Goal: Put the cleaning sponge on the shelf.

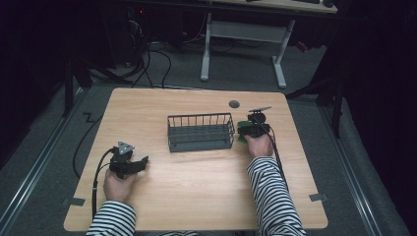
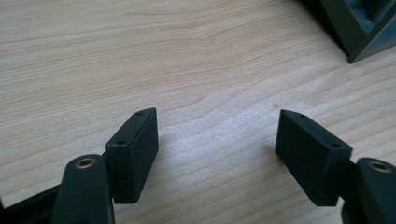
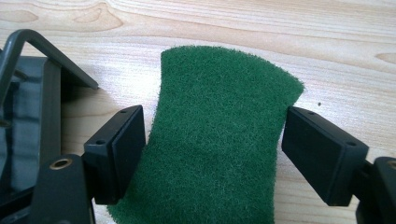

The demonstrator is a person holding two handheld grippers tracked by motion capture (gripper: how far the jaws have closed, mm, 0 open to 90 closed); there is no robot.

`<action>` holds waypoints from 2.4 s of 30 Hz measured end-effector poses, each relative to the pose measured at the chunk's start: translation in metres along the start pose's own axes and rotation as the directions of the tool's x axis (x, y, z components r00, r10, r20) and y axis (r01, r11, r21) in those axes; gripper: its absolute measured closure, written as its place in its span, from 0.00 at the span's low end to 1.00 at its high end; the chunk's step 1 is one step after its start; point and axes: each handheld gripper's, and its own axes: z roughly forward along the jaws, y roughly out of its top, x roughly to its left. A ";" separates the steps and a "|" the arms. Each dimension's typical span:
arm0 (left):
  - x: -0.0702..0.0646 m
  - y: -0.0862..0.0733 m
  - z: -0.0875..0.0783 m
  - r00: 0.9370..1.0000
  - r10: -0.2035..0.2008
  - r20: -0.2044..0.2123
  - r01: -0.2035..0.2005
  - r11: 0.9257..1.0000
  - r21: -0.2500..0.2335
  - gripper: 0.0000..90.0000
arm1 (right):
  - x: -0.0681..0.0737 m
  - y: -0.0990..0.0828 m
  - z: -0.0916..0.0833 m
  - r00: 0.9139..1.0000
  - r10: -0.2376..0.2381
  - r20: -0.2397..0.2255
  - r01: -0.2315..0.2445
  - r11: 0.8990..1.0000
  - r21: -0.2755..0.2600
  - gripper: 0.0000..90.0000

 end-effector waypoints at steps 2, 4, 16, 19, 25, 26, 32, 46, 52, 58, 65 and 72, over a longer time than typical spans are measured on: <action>0.000 0.000 0.000 1.000 0.001 -0.001 -0.001 1.000 0.000 0.34 | 0.000 0.001 0.001 1.000 -0.002 0.001 0.002 1.000 0.005 0.24; 0.000 0.000 0.000 1.000 0.001 -0.002 -0.001 1.000 0.001 0.34 | 0.000 0.001 0.001 1.000 -0.002 0.000 0.002 1.000 0.010 0.24; 0.000 0.000 0.000 1.000 0.002 -0.001 -0.002 1.000 0.002 0.34 | -0.003 0.004 0.002 0.999 0.035 -0.031 -0.034 0.998 0.046 0.33; 0.000 0.000 0.000 1.000 0.003 -0.003 -0.003 1.000 0.002 0.34 | -0.003 0.003 0.001 0.999 0.034 -0.030 -0.032 0.999 0.042 0.33; 0.000 0.000 0.000 1.000 0.003 -0.002 -0.003 1.000 0.002 0.34 | -0.001 0.004 0.000 1.000 0.016 -0.020 -0.015 0.999 0.036 0.34; 0.000 0.000 0.000 1.000 0.003 -0.002 -0.003 1.000 0.002 0.34 | -0.002 0.003 0.000 1.000 0.010 -0.016 -0.010 0.999 0.037 0.34; 0.000 0.000 0.000 1.000 0.004 -0.003 -0.004 1.000 0.002 0.34 | -0.005 0.002 -0.005 1.000 0.011 -0.009 -0.011 0.999 0.038 0.34; 0.000 0.000 0.000 1.000 0.004 -0.004 -0.004 1.000 0.002 0.34 | -0.018 -0.001 -0.022 1.000 0.008 -0.028 -0.008 1.000 -0.005 0.34; 0.000 0.000 0.000 1.000 0.004 -0.003 -0.004 1.000 0.002 0.34 | -0.016 -0.002 -0.035 0.999 -0.007 -0.052 0.005 0.999 -0.040 0.34; -0.001 0.000 0.000 1.000 0.005 -0.004 -0.005 1.000 0.002 0.34 | -0.017 -0.003 -0.049 0.998 -0.004 -0.068 -0.002 0.997 -0.081 0.34; -0.001 0.000 0.001 1.000 0.005 -0.004 -0.005 1.000 0.002 0.34 | -0.024 -0.009 -0.066 0.996 -0.005 -0.084 -0.004 0.994 -0.107 0.34; -0.001 0.001 0.001 1.000 0.006 -0.004 -0.006 1.000 0.002 0.34 | -0.034 -0.017 -0.075 0.996 0.002 -0.087 -0.011 0.994 -0.106 0.34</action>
